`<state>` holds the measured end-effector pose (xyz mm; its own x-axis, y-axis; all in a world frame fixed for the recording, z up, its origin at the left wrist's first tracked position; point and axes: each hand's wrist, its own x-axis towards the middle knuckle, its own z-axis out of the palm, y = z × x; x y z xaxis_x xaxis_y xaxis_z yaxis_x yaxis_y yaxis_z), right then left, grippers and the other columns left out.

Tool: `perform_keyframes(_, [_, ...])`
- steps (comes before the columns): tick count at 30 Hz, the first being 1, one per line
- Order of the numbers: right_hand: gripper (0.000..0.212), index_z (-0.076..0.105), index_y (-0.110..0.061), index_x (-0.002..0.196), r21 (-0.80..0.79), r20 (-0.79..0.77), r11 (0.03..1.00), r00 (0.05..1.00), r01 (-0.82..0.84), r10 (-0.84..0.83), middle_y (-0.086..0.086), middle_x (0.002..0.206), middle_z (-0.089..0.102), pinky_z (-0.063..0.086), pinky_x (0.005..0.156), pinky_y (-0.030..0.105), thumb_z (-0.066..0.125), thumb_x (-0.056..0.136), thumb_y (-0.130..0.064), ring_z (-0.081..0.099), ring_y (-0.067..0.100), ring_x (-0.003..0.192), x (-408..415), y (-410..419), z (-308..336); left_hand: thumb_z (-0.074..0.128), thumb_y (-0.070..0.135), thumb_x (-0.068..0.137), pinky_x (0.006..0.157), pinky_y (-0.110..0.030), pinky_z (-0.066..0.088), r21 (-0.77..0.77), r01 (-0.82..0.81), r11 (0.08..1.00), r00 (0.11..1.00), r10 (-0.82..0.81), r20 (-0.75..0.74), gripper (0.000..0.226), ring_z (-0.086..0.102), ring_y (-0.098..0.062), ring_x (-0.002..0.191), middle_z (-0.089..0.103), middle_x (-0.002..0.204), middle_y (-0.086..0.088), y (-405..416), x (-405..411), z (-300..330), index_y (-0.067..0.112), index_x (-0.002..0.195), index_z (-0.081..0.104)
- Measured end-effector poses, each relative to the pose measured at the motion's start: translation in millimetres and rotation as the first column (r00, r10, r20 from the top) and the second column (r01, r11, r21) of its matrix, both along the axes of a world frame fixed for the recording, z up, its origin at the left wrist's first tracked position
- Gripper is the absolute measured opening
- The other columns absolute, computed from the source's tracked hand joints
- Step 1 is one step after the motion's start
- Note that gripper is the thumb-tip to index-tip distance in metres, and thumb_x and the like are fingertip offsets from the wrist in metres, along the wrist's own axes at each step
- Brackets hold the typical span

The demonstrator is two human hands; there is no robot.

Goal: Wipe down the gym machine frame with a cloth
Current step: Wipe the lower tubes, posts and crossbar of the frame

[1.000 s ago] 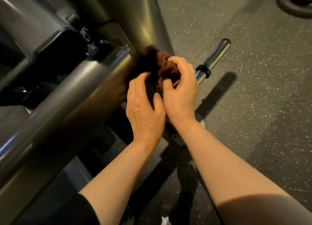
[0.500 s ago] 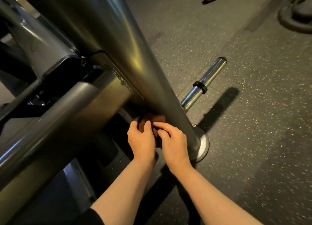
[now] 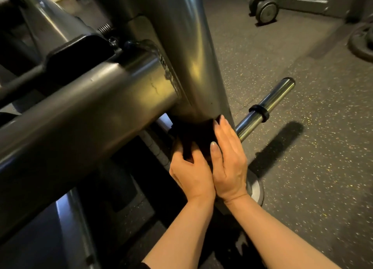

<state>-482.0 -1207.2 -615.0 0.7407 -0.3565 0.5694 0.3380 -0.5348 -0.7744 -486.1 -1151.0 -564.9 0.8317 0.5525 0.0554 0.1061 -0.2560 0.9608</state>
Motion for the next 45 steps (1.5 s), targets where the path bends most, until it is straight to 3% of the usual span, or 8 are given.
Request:
perform_keyframes(7, [0.046, 0.046, 0.005, 0.136, -0.224, 0.216, 0.969, 0.975, 0.104, -0.054, 0.021, 0.146, 0.041, 0.031, 0.116, 0.041, 0.044, 0.089, 0.005, 0.039, 0.034, 0.139, 23, -2, -30, 0.062, 0.019, 0.086, 0.097, -0.04, 0.048, 0.007, 0.071, 0.997, 0.976, -0.071, 0.208, 0.034, 0.064, -0.021, 0.11, 0.07, 0.112, -0.009, 14, 14, -37, 0.006, 0.117, 0.069])
perform_keyframes(12, [0.044, 0.045, 0.007, 0.136, -0.329, 0.344, 0.928, 0.937, 0.176, -0.056, 0.025, 0.145, 0.04, 0.031, 0.116, 0.041, 0.039, 0.094, -0.006, 0.039, 0.037, 0.138, 42, -13, -54, 0.054, 0.037, 0.08, 0.096, -0.021, 0.045, 0.086, 0.092, 0.992, 0.923, -0.117, 0.367, 0.035, 0.061, -0.012, 0.107, 0.064, 0.114, 0.003, 19, 9, -105, 0.026, 0.113, 0.061])
perform_keyframes(18, [0.047, 0.042, 0.008, 0.138, -0.411, 0.355, 0.883, 0.932, 0.228, -0.075, 0.021, 0.148, 0.036, 0.029, 0.117, 0.041, 0.027, 0.102, -0.018, 0.032, 0.032, 0.143, 47, -15, -58, 0.054, 0.021, 0.089, 0.1, -0.017, 0.042, 0.17, -0.013, 0.985, 0.793, -0.094, 0.602, 0.034, 0.059, -0.009, 0.112, 0.063, 0.12, -0.003, 30, 49, -80, 0.005, 0.116, 0.067])
perform_keyframes(23, [0.046, 0.039, 0.006, 0.139, -0.461, 0.373, 0.85, 0.925, 0.253, -0.074, 0.019, 0.148, 0.035, 0.028, 0.118, 0.039, 0.027, 0.1, -0.015, 0.029, 0.03, 0.145, 49, -19, -60, 0.052, 0.025, 0.09, 0.098, -0.019, 0.044, 0.116, 0.043, 0.992, 0.826, -0.101, 0.555, 0.031, 0.061, -0.012, 0.112, 0.063, 0.121, 0.001, 31, 47, -98, 0.021, 0.12, 0.061])
perform_keyframes(26, [0.047, 0.041, 0.007, 0.138, -0.458, 0.388, 0.846, 0.918, 0.274, -0.088, 0.024, 0.147, 0.038, 0.027, 0.118, 0.039, 0.03, 0.097, -0.011, 0.031, 0.033, 0.143, 53, -18, -61, 0.052, 0.029, 0.088, 0.097, -0.009, 0.04, 0.147, 0.09, 0.985, 0.877, -0.148, 0.457, 0.035, 0.059, -0.009, 0.11, 0.066, 0.119, -0.003, 26, 25, -131, 0.017, 0.12, 0.064])
perform_keyframes(32, [0.051, 0.038, 0.003, 0.142, -0.441, 0.303, 0.884, 0.953, 0.156, -0.017, 0.016, 0.151, 0.031, 0.027, 0.118, 0.039, 0.04, 0.092, -0.008, 0.03, 0.033, 0.143, 41, -20, -51, 0.069, 0.022, 0.081, 0.098, -0.022, 0.044, 0.118, 0.079, 0.99, 0.902, -0.121, 0.414, 0.052, 0.054, 0.0, 0.113, 0.063, 0.124, 0.004, 11, 5, -108, 0.027, 0.131, 0.055])
perform_keyframes(38, [0.065, 0.023, -0.013, 0.149, -0.109, 0.096, 0.994, 0.995, 0.002, 0.008, 0.01, 0.159, 0.022, 0.018, 0.121, 0.032, 0.04, 0.092, 0.011, 0.02, 0.016, 0.148, 20, -23, -79, 0.065, 0.018, 0.083, 0.103, -0.012, 0.035, 0.295, 0.023, 0.955, 0.809, -0.192, 0.556, 0.044, 0.055, -0.02, 0.113, 0.059, 0.118, -0.008, 17, 35, -108, 0.003, 0.124, 0.063])
perform_keyframes(45, [0.063, 0.023, -0.017, 0.149, -0.074, 0.064, 0.997, 0.998, 0.001, 0.004, 0.011, 0.158, 0.025, 0.018, 0.12, 0.026, 0.04, 0.094, 0.01, 0.021, 0.016, 0.148, 22, -25, -93, 0.062, 0.018, 0.083, 0.101, -0.014, 0.036, 0.331, 0.036, 0.943, 0.838, -0.209, 0.504, 0.043, 0.054, -0.022, 0.109, 0.06, 0.114, -0.014, 3, 11, -155, 0.005, 0.124, 0.063])
